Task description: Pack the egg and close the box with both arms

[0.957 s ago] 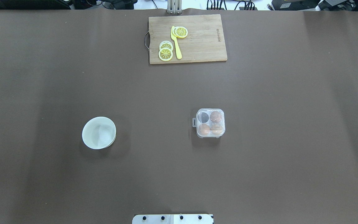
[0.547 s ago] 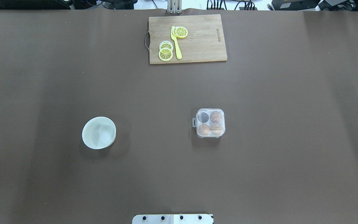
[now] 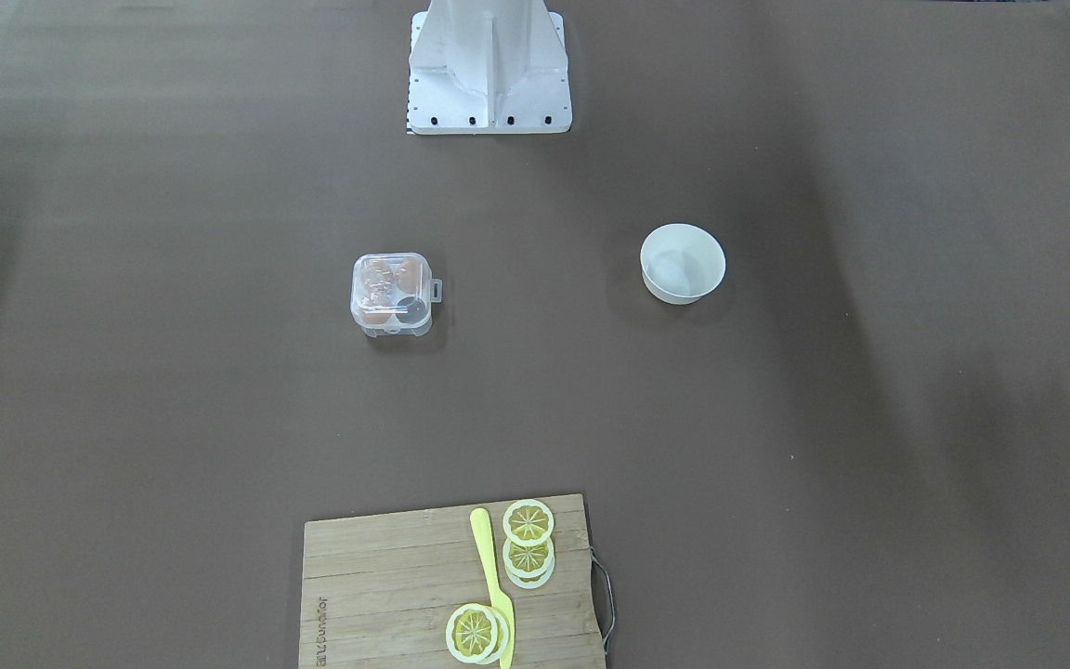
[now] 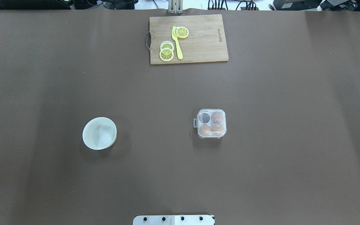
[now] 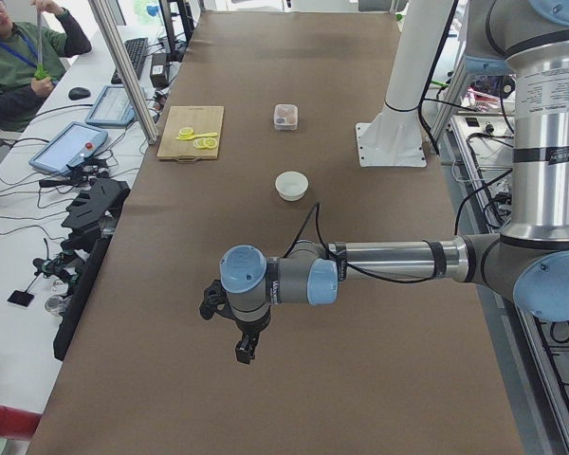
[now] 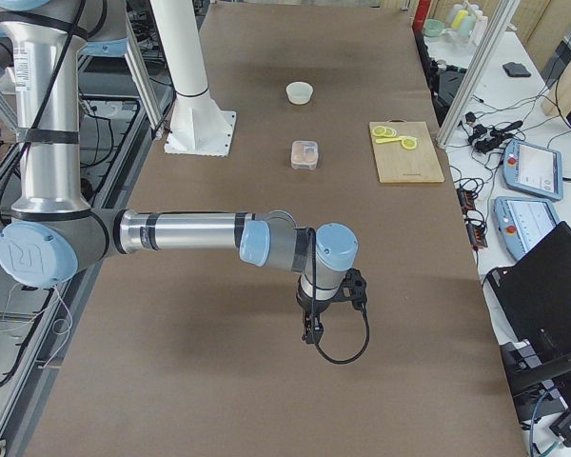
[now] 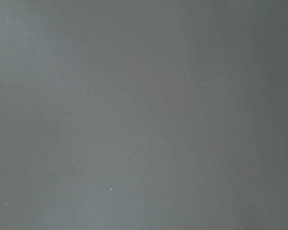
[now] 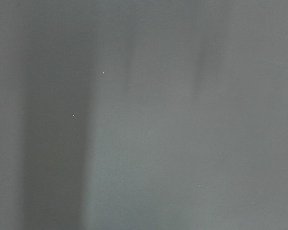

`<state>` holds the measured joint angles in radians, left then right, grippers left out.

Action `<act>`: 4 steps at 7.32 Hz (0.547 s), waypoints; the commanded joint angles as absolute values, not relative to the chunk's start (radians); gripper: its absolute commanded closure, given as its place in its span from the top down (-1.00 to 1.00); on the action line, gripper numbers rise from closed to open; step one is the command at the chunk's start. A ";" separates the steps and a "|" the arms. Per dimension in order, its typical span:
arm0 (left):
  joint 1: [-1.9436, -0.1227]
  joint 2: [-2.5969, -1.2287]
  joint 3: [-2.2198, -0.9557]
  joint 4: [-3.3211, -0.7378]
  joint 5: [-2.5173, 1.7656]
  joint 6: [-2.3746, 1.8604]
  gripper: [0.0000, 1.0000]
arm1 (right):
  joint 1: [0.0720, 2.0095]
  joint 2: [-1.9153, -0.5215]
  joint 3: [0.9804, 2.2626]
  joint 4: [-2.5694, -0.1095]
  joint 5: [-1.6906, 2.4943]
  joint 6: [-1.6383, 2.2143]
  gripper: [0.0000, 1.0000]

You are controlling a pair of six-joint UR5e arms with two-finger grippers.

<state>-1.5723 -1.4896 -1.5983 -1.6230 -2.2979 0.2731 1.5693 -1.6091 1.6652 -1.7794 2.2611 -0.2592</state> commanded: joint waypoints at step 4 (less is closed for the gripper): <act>-1.572 -1.490 -1.600 -1.623 -2.298 0.272 0.96 | 1.569 -1.617 1.674 -1.779 2.309 -0.267 1.00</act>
